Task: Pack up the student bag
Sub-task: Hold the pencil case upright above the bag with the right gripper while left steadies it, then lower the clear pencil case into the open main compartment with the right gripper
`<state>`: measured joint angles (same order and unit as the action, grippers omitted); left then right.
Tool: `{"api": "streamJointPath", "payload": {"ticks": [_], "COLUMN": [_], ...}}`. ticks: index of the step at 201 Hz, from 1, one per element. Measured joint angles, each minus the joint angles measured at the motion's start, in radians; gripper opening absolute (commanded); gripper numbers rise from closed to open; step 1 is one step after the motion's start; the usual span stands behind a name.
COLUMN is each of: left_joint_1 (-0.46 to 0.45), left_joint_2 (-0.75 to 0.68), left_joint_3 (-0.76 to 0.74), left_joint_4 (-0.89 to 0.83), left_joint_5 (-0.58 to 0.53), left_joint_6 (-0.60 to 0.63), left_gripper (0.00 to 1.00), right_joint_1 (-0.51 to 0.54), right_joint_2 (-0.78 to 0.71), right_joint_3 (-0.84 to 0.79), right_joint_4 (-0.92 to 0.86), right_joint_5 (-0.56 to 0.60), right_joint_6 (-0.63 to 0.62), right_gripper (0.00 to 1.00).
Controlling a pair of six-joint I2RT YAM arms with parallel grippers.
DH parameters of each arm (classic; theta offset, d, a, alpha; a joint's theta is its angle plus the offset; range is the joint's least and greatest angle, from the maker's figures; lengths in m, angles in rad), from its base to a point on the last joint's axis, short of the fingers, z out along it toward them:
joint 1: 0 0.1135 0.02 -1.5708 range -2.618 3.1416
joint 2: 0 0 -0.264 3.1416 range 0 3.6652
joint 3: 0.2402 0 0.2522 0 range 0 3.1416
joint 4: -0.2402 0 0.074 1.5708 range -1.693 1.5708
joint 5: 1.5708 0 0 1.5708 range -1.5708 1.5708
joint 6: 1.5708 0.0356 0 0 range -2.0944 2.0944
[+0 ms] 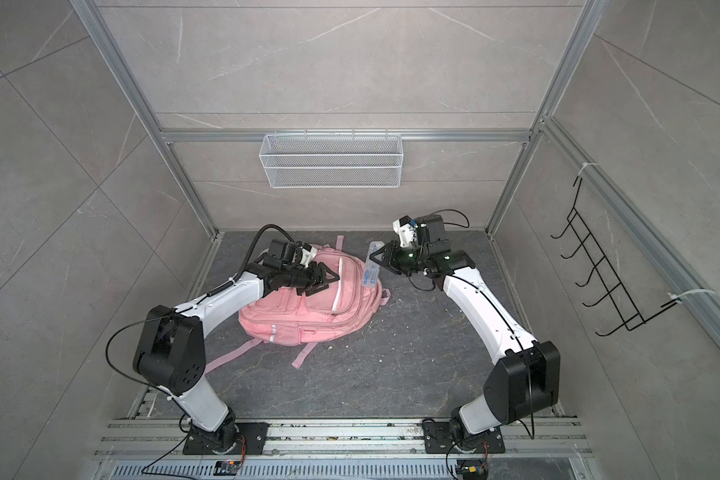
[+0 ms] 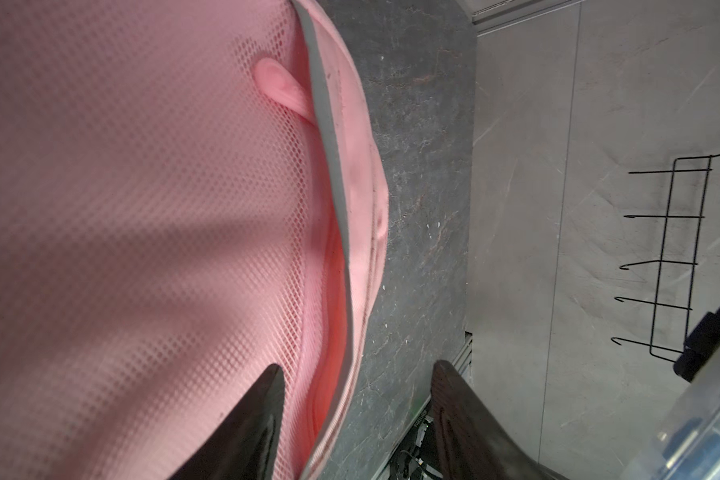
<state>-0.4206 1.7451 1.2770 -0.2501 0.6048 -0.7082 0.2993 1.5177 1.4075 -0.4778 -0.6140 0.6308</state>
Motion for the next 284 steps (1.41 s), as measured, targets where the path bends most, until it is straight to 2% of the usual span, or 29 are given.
{"api": "streamJointPath", "payload": {"ticks": [32,77,103,120,165,204,239,284], "left_joint_1": [-0.024,-0.066,-0.074,-0.073,-0.069,-0.039,0.018,0.049], "left_joint_2": [0.061,0.122,0.138,0.139,0.116,-0.051,-0.193,-0.275], "left_joint_3": [0.035,0.056,0.067,0.067,0.061,-0.032,-0.107,-0.127], "left_joint_4": [0.016,0.047,0.053,0.050,0.050,0.083,0.100,0.091], "left_joint_5": [0.001,0.002,-0.001,-0.002,-0.003,0.005,0.077,0.147], "left_joint_6": [0.009,0.005,-0.002,-0.008,-0.007,-0.018,-0.048,-0.052], "left_gripper": [0.35,0.26,0.13,0.00,0.00,0.00,0.00,0.00], "right_joint_1": [-0.006,-0.008,-0.010,-0.011,-0.012,-0.012,-0.006,0.079], "right_joint_2": [0.000,0.000,0.000,0.000,-0.002,-0.002,0.003,0.105], "right_joint_3": [-0.030,-0.069,-0.078,-0.078,-0.090,-0.130,-0.156,-0.101], "right_joint_4": [-0.034,-0.046,-0.050,-0.050,-0.046,-0.024,0.064,0.195], "right_joint_5": [0.018,0.026,0.028,0.028,0.027,0.024,-0.013,-0.066], "right_joint_6": [-0.010,-0.020,-0.022,-0.022,-0.022,-0.018,0.028,0.096], "right_gripper": [0.05,0.05,0.05,0.05,0.05,0.05,0.06,0.06]}}
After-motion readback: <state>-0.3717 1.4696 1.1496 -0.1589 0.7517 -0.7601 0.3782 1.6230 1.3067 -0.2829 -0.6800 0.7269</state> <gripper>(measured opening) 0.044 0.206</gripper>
